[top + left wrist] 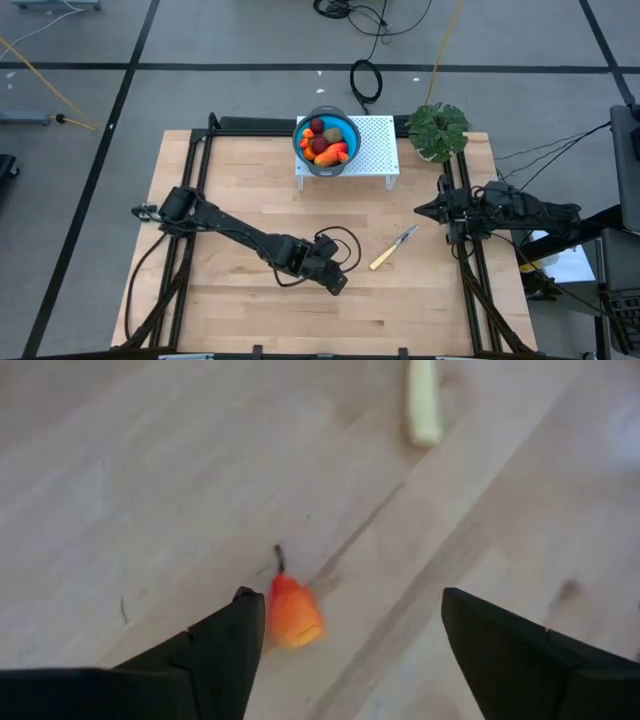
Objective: Pick & Place Fruit
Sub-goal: Put the pear into the blue strainer bowl on the shelf
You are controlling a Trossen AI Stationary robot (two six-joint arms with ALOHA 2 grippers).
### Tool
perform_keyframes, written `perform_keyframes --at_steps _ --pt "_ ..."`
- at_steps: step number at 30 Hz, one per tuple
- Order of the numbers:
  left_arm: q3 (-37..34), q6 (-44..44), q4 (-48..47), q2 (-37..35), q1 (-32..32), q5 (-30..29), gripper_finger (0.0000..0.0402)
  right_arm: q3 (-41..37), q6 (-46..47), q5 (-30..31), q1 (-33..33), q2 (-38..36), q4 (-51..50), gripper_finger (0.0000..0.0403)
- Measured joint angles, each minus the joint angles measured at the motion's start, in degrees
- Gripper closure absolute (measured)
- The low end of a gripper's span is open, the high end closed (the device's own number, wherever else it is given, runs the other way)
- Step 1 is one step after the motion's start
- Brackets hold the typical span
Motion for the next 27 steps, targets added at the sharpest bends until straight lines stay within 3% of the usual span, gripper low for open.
perform_keyframes --at_steps 27 --pt "0.11 -0.13 -2.41 7.33 1.89 6.47 0.0096 0.07 -0.82 0.05 0.00 0.00 -0.37 0.0403"
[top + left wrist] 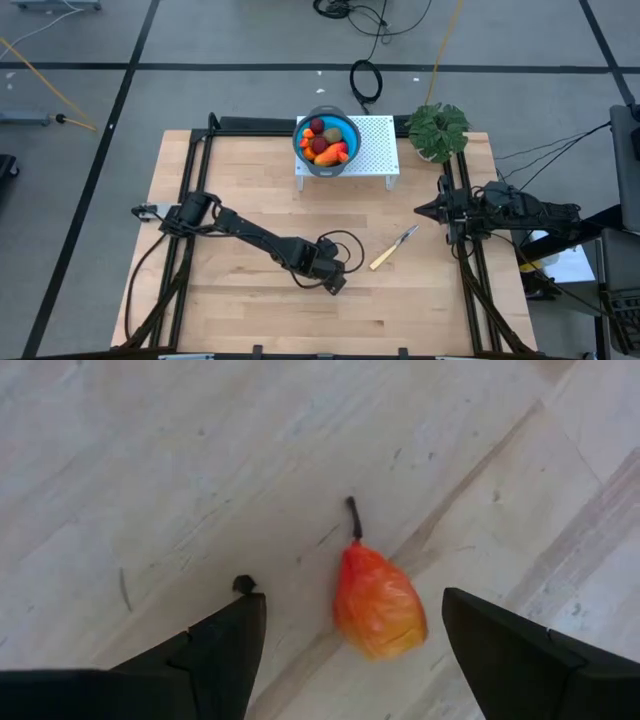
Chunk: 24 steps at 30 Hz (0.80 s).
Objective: Pick & Place Fruit
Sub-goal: Put the pear into the blue strainer bowl on the shelf
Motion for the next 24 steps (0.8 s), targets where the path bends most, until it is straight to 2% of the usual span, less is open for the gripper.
perform_keyframes --at_steps 8,24 --pt "-0.02 0.47 -0.40 0.00 -0.18 -1.07 0.0109 0.00 -0.18 0.01 0.00 0.00 -0.03 0.0403" --pt "-0.11 -1.25 -0.83 0.11 -0.11 -2.32 0.0279 0.00 -0.20 -0.01 0.00 0.00 -0.05 0.0403"
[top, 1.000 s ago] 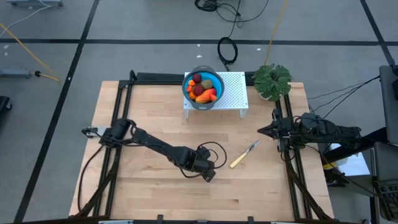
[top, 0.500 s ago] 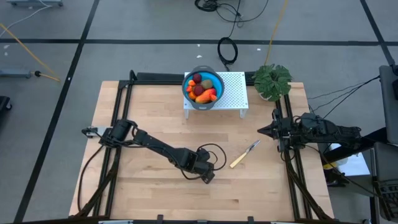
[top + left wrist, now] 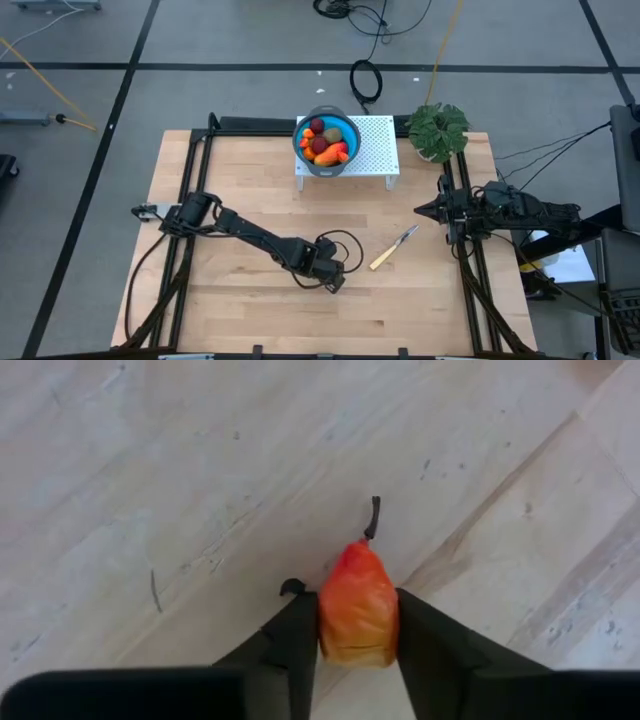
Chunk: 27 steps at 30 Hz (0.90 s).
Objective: Pick & Place Fruit
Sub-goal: Put the pear into the blue strainer bowl on the shelf
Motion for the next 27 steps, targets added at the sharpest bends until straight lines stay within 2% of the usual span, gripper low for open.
perform_keyframes --at_steps 7,14,20,27 --pt "-0.02 0.21 0.30 -0.54 0.04 -0.23 0.0323 0.00 0.02 0.00 -0.01 0.00 -0.02 0.0403" --pt "-0.02 3.45 3.73 -5.35 0.04 -1.75 0.0318 0.00 0.02 -0.04 0.00 0.02 -0.04 0.0403" --pt "-0.02 14.64 14.78 -11.34 -0.59 -4.93 0.0317 0.00 0.11 -0.17 0.00 0.00 -0.04 0.0403" --pt "-0.02 33.30 32.04 -17.06 -1.56 -6.26 0.0316 0.00 0.12 -0.19 -0.01 0.00 -0.02 0.0403"
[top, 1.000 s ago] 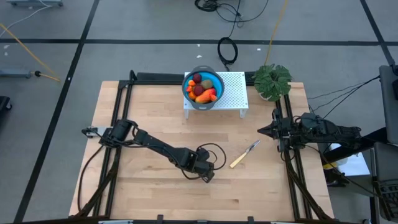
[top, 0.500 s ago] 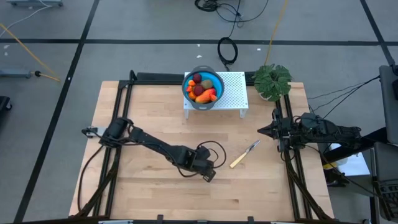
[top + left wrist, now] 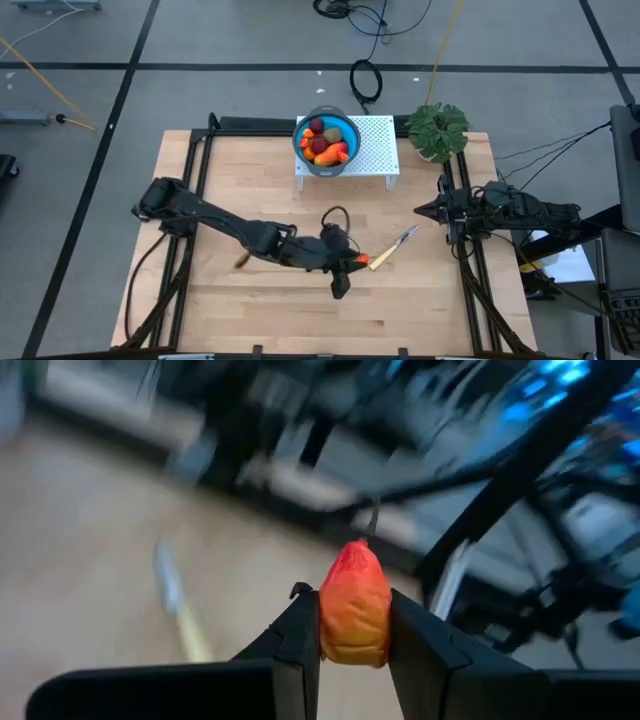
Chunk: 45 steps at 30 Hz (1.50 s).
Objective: Pick & Place Fruit
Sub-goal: Put the pear into the blue strainer bowl on the shelf
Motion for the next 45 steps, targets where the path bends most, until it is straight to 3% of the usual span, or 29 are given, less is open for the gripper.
perform_keyframes --at_steps 3,8,21,26,34,45 --pt "0.00 8.13 7.93 -1.36 -0.37 0.37 0.0316 0.00 -0.06 -0.01 -0.01 0.00 0.00 0.0403" --pt "0.03 18.33 18.92 -2.96 -1.10 6.12 0.0316 0.00 -0.09 -0.01 0.00 0.00 -0.03 0.0403" --pt "0.07 41.38 42.92 -3.09 -1.67 30.52 0.0316 0.00 -1.39 -0.01 -0.01 0.00 -2.10 0.0403" --pt "0.07 49.35 46.29 -3.09 -1.67 37.60 0.0316 0.00 -1.42 -0.01 0.01 0.00 -2.08 0.0403" --pt "0.07 50.41 46.51 -3.09 -1.72 35.09 0.0316 0.00 -1.42 -0.01 -0.01 0.00 -2.08 0.0403" --pt "0.07 25.39 54.29 -3.03 -1.65 13.80 0.0316 0.00 -1.42 -0.01 -0.01 0.00 -2.08 0.0403"
